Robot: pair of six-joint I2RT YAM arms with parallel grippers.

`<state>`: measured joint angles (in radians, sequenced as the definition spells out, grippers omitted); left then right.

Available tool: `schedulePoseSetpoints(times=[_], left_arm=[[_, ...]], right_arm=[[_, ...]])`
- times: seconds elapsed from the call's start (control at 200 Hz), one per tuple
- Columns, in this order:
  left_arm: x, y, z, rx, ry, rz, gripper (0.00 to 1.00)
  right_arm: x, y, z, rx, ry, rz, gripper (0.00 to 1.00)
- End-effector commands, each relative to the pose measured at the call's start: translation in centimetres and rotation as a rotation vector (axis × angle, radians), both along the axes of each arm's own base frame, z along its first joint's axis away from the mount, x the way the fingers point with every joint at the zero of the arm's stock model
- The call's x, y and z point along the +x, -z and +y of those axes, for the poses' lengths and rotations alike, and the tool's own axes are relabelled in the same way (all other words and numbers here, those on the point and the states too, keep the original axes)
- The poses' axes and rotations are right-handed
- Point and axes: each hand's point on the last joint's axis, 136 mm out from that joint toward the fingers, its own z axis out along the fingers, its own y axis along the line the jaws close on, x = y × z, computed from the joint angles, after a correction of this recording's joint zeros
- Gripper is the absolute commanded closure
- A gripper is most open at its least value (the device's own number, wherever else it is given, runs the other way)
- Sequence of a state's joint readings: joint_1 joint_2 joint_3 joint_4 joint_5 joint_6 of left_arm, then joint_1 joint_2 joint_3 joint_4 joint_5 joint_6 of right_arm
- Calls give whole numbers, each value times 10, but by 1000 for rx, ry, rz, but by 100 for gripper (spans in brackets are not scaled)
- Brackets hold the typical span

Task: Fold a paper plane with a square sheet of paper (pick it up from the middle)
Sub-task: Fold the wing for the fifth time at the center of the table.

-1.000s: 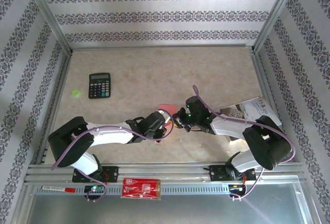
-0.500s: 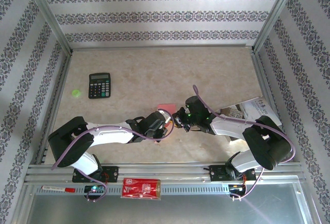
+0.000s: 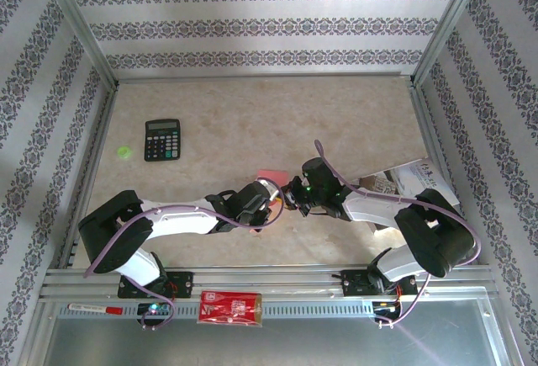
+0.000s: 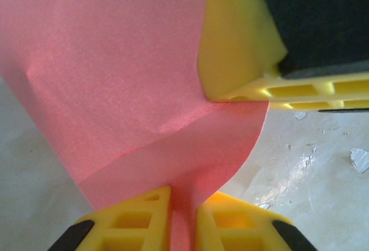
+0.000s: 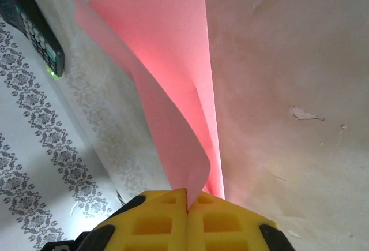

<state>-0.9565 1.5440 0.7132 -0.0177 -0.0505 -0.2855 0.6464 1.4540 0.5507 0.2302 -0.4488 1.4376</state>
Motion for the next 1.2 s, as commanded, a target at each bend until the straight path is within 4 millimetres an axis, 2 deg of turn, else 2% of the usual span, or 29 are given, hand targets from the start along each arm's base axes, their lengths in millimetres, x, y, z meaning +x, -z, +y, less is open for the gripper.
schedulePoseSetpoints(times=[0.0, 0.2, 0.37, 0.565, 0.894, 1.199], left_arm=[[-1, -2, -2, 22, 16, -14, 87], [-5, 1, -1, 0, 12, -1, 94], [-7, 0, -3, -29, 12, 12, 100], [-11, 4, -7, -61, 8, 42, 100], [-27, -8, -30, -254, 32, 176, 100], [-31, -7, -38, -402, -3, 308, 100]], right_arm=[[-6, 9, -1, -18, 1, 11, 95], [-4, 9, -5, -16, 9, 6, 90], [0, 3, -14, -7, 24, -15, 80], [7, -8, -32, -11, 45, -54, 75], [15, -24, -69, -115, -22, -154, 70], [18, -27, -68, -175, -163, -238, 67]])
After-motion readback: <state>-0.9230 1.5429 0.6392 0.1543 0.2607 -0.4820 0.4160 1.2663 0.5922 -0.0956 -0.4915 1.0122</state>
